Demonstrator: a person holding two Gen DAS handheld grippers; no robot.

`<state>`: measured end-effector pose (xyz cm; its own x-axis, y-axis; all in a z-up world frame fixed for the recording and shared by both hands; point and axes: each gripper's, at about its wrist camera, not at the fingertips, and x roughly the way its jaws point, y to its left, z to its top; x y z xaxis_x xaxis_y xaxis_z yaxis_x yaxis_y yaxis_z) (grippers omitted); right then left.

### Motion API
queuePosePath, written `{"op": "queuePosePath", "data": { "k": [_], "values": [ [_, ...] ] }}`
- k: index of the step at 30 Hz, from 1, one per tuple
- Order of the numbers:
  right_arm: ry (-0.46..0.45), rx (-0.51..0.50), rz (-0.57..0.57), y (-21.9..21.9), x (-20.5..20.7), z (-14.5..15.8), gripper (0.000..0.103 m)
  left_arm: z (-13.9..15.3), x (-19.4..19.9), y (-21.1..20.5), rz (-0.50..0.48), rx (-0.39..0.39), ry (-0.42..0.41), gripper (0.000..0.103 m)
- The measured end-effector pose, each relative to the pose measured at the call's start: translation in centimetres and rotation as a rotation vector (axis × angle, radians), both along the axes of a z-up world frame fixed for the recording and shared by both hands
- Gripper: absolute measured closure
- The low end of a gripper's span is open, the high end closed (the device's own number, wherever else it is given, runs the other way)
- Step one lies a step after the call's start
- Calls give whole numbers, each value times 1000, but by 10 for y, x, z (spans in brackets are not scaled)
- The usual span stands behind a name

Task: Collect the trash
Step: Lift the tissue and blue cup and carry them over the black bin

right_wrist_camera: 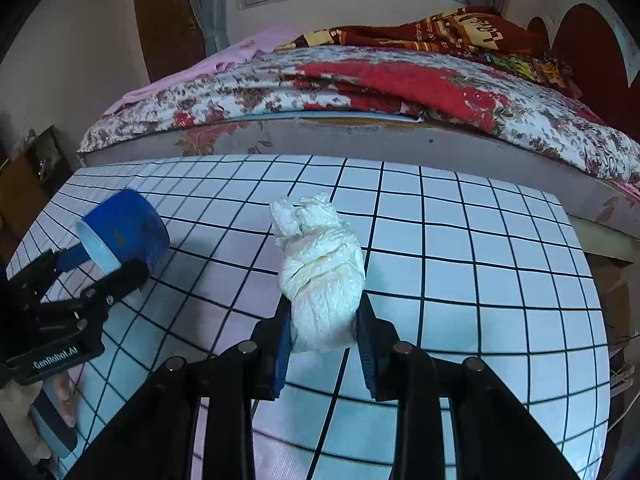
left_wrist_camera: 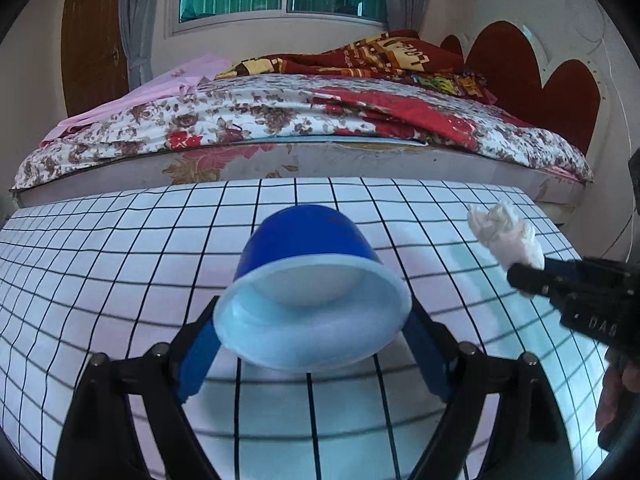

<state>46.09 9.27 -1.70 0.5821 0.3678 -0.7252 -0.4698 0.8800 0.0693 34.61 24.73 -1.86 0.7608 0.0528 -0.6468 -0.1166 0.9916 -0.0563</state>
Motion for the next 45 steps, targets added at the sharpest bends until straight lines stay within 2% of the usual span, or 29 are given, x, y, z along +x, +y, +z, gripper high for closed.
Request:
{"op": "queuePosePath", "data": {
  "k": [5, 16, 29, 39, 45],
  "values": [
    [-4, 39, -13, -11, -21, 10, 71, 7, -23, -6, -3, 35, -20, 17],
    [-15, 103, -14, -29, -83, 33, 71, 32, -71, -23, -20, 56, -51, 17],
    [-100, 83, -8, -53, -173, 63, 71, 58, -137, -47, -52, 59, -108, 17],
    [-159, 101, -39, -93, -247, 85, 71, 85, -190, -98, -149, 69, -197, 17],
    [-170, 107, -98, -132, -284, 90, 71, 93, -207, -126, -223, 29, -228, 17]
  ]
}}
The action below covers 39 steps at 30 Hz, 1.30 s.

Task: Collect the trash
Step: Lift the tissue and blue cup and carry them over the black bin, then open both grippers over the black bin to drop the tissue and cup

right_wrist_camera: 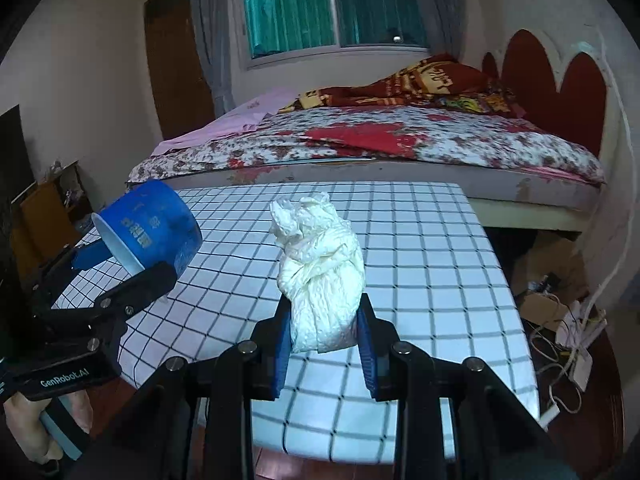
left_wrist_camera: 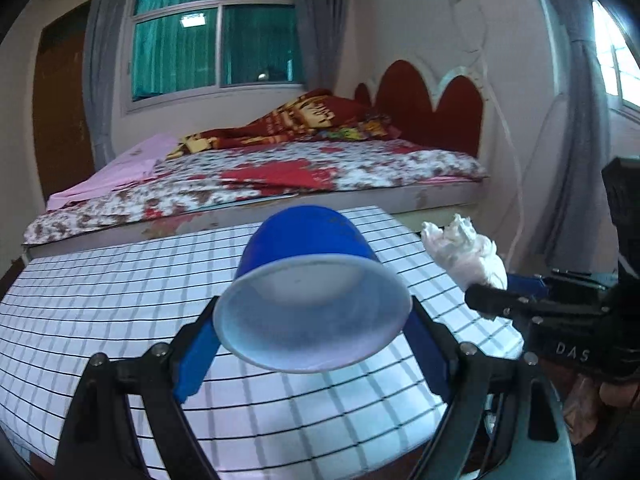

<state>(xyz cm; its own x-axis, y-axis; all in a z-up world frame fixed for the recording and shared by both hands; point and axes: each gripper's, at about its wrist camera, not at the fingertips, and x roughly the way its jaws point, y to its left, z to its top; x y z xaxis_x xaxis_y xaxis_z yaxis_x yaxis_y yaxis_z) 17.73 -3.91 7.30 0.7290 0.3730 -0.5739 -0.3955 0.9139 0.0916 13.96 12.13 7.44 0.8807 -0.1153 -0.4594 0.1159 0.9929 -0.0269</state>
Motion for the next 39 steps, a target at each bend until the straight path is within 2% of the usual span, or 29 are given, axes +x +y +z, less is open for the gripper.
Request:
{"op": "queuePosePath", "data": {
  "k": [9, 22, 30, 39],
  "values": [
    [0, 12, -152, -71, -39, 1, 71, -12, -8, -52, -138, -6, 11, 17],
    [11, 64, -331, -170, -87, -15, 71, -29, -34, -123, -264, -8, 47, 17],
    [7, 63, -402, -221, -114, -33, 71, -42, -49, -178, -372, 3, 62, 17],
    [85, 61, -500, -283, -145, -79, 71, -78, -62, -239, -510, 34, 143, 16]
  ]
}}
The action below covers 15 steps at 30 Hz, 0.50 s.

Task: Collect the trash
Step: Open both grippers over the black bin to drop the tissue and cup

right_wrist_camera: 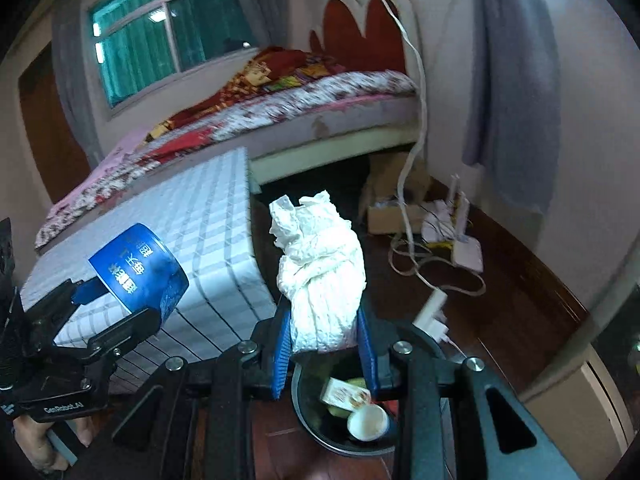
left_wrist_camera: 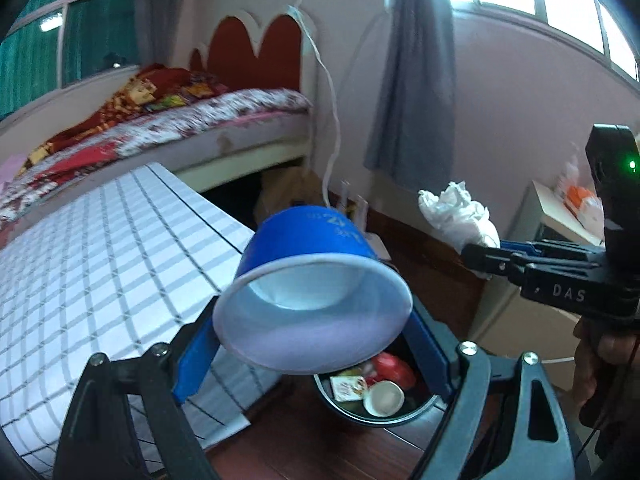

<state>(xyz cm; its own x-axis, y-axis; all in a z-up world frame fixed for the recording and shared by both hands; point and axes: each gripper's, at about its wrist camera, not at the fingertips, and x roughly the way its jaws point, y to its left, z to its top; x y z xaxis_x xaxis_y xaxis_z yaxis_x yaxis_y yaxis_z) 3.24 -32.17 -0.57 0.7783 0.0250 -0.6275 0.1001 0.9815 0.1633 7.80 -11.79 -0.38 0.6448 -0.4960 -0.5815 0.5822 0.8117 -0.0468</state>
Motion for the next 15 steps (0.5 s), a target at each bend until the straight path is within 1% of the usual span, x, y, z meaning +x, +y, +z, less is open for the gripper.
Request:
{"op": "queuePosePath", "data": {
  "k": [4, 10, 15],
  "values": [
    [44, 1, -12, -22, -11, -27, 71, -22, 1, -21, -43, 21, 48, 16],
    [126, -19, 3, -45, -8, -66, 71, -61, 9, -47, -94, 47, 134, 16],
    [212, -40, 62, -64, 3, -102, 71, -87, 23, -58, -112, 21, 245, 16]
  ]
}}
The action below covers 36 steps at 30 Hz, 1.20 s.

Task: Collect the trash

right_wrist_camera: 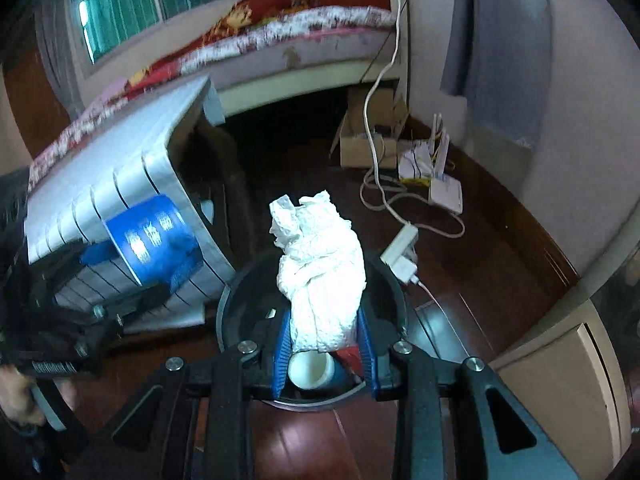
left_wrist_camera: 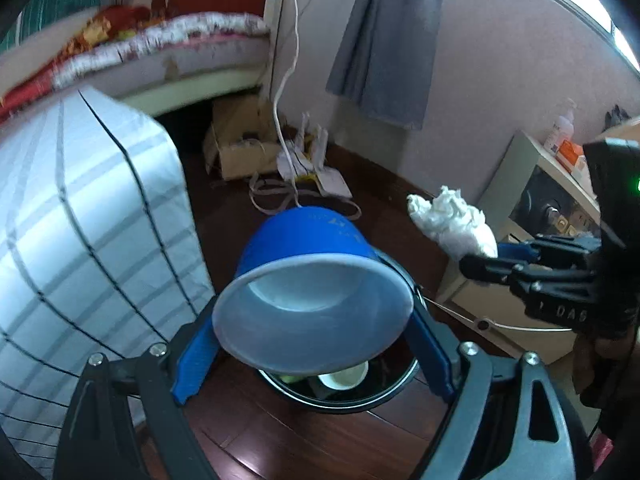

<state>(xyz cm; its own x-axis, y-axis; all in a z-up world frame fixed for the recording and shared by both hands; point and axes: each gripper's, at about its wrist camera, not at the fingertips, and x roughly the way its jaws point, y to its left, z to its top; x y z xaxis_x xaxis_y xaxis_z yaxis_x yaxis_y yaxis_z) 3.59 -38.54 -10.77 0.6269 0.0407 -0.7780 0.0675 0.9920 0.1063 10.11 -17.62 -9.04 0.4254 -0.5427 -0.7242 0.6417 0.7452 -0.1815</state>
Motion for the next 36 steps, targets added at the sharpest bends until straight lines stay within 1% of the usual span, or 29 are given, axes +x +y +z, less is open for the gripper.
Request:
{"op": "queuePosePath", "data": {
  "k": [6, 8, 9, 10, 11, 12, 13, 15, 16, 18, 19, 21, 26, 36],
  "values": [
    [82, 12, 103, -8, 25, -35, 71, -24, 11, -17, -24, 32, 69, 15],
    [103, 9, 134, -5, 34, -43, 70, -28, 14, -18, -37, 21, 92, 14],
    [115, 6, 143, -4, 39, -48, 69, -30, 15, -20, -45, -2, 112, 12],
    [129, 7, 158, -4, 45, -55, 65, -34, 18, -21, -42, -12, 128, 4],
    [153, -12, 151, -7, 51, -68, 41, -37, 21, -19, -35, -15, 139, 1],
    [185, -39, 103, -12, 56, -82, 11, -42, 23, -19, -21, -15, 161, 1],
    [196, -39, 87, -16, 57, -88, 8, -49, 24, -18, -12, 3, 179, 1],
    [244, -32, 13, -28, 59, -102, 7, -56, 24, -14, 22, 42, 175, 1],
    [247, -17, -14, -31, 58, -102, 7, -59, 22, -11, 44, 60, 167, 1],
    [206, -4, -57, -35, 56, -95, 0, -64, 17, -9, 69, 105, 141, 1],
    [196, -9, -69, -35, 54, -94, 0, -66, 14, -7, 86, 132, 122, 1],
    [191, -26, -90, -32, 54, -93, 0, -68, 12, -4, 109, 154, 106, 1],
    [165, -44, -114, -18, 52, -89, 0, -64, 13, 2, 153, 166, 85, 1],
    [117, -50, -106, 5, 46, -75, 0, -44, 11, 18, 183, 155, 36, 1]
  ]
}}
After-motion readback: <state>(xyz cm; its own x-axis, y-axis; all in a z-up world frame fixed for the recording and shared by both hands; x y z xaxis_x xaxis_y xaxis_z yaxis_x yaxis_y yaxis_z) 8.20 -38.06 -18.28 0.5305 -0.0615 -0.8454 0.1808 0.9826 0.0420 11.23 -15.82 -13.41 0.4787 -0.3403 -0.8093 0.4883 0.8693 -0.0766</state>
